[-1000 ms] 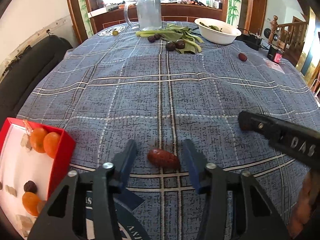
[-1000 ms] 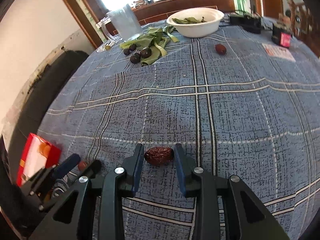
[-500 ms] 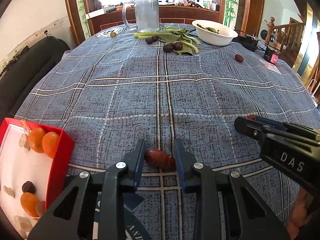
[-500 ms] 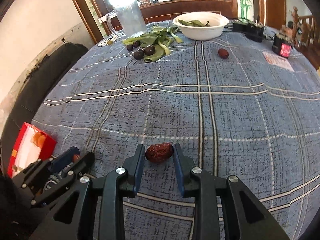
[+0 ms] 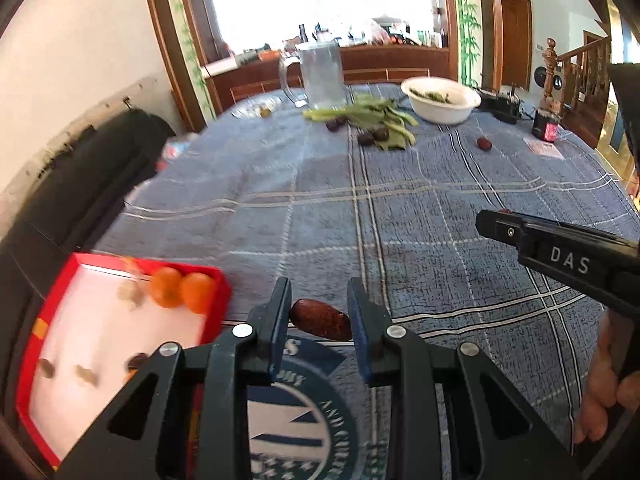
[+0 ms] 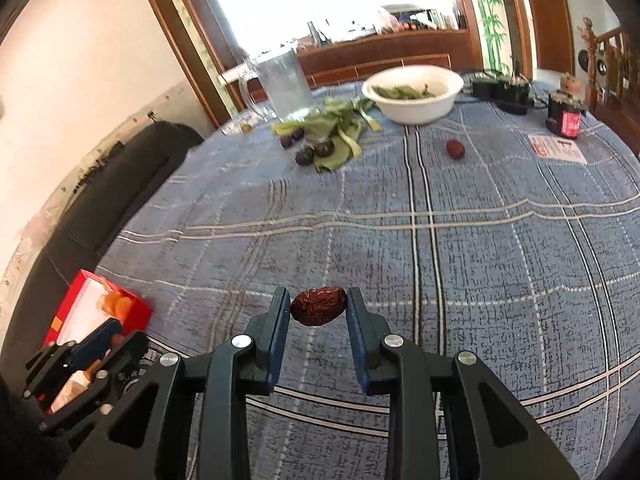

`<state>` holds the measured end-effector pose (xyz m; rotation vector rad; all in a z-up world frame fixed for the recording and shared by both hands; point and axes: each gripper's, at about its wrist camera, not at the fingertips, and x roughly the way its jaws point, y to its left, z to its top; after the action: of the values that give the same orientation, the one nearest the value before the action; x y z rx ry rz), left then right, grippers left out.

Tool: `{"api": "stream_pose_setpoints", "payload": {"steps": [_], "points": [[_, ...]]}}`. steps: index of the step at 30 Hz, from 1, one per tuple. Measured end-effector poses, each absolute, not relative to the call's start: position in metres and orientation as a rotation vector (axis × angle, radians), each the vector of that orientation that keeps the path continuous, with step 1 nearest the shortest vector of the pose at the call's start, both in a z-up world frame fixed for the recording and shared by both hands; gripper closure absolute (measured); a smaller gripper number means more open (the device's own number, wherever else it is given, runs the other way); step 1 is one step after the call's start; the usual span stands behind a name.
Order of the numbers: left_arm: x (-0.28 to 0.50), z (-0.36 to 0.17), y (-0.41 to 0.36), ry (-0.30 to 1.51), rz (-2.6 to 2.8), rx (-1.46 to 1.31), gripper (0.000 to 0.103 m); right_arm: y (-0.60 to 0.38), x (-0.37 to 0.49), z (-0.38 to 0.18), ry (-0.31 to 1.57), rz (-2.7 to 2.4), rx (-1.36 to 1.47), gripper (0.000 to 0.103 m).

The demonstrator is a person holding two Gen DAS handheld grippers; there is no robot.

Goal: Organize fruits
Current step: 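Carry both dates over the red box and open both grippers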

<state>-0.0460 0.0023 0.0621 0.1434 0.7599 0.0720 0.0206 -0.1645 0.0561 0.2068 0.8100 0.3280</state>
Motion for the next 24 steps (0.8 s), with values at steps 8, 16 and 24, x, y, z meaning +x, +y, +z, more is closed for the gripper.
{"api": "stream_pose_setpoints", "payload": {"steps": [8,16,24], "points": [[-0.071,0.094,0.019,0.670,0.140,0.159,0.072,-0.163,0.012,0.067,0.721,0.359,0.209,0.075],[-0.094,0.111,0.032,0.619,0.188,0.145,0.072,-0.159,0.003,0.073,0.667,0.368,0.194,0.075],[-0.116,0.122,0.050,0.583,0.227,0.121,0.072,-0.162,-0.002,0.075,0.615,0.350,0.197,0.075]]}}
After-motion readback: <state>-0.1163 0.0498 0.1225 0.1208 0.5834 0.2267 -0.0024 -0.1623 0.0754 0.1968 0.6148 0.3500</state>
